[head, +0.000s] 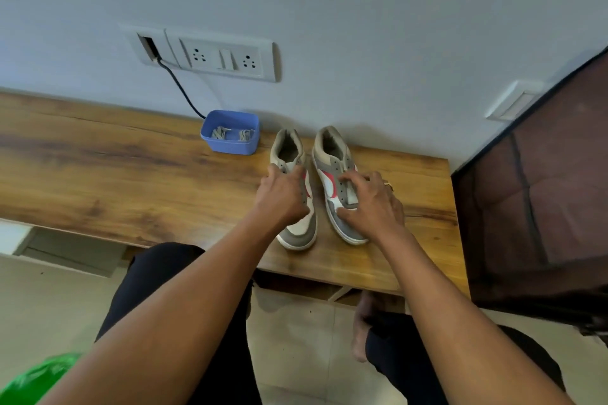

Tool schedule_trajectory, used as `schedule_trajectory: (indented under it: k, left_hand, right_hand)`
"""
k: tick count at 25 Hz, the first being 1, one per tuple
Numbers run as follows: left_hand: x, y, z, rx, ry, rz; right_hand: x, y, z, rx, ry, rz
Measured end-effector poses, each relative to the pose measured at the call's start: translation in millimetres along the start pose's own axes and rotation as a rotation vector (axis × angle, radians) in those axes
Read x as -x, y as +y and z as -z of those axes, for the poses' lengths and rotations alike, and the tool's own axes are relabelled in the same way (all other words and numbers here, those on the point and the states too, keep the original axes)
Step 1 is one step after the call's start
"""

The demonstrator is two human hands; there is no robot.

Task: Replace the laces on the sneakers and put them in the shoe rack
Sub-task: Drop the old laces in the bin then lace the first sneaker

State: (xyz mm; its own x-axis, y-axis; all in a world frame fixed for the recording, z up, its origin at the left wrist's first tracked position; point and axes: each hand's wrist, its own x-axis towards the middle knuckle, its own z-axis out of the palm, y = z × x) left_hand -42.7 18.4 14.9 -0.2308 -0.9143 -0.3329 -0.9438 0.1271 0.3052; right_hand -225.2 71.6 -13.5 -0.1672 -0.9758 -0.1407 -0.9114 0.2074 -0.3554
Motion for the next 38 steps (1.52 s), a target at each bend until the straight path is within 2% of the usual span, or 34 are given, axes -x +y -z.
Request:
schedule_trajectory:
  k: [4,6,8,10,15,18,23,29,33,35,38]
  left_hand:
    - [-15,-21,22,0.173,0.099,-0.019]
    - [-25,-43,38,0.23,0.168,-0.008]
    - [-34,-69,52,0.216,0.17,0.049]
    - [-42,-96,62,0.182,0.145,0.131]
    - [-55,-151,79,0.161,0.149,0.287]
    - [-55,-167,84,0.181,0.143,0.328]
    - [-58,-187,89,0.176,0.141,0.363]
    - [-59,-179,90,0.262,0.185,0.299]
    - [-44,-162,98,0.587,0.221,0.173]
    - [-26,-146,101,0.721,0.129,0.028]
    - [5,-113,93,0.876,-0.202,-0.177]
  right_hand:
    - [-14,-37,5,-0.016,0.136,-0.009]
    - [-35,-76,5,-0.042,0.205,0.086]
    - [-63,-119,2,-0.104,0.213,0.189]
    - [-93,-156,-1,-0.148,0.169,0.228]
    - [-180,-223,-19,-0.062,0.037,0.227]
    - [-213,-251,-40,0.021,-0.127,0.134]
    - [-229,-276,-81,0.15,-0.229,0.138]
    - [-216,-276,-53,0.098,-0.177,0.091]
    - [-156,-234,-1,-0.091,-0.2,0.08]
    - [-108,-202,20,-0.271,-0.296,0.086]
    - [-41,-153,40,-0.496,-0.391,0.061]
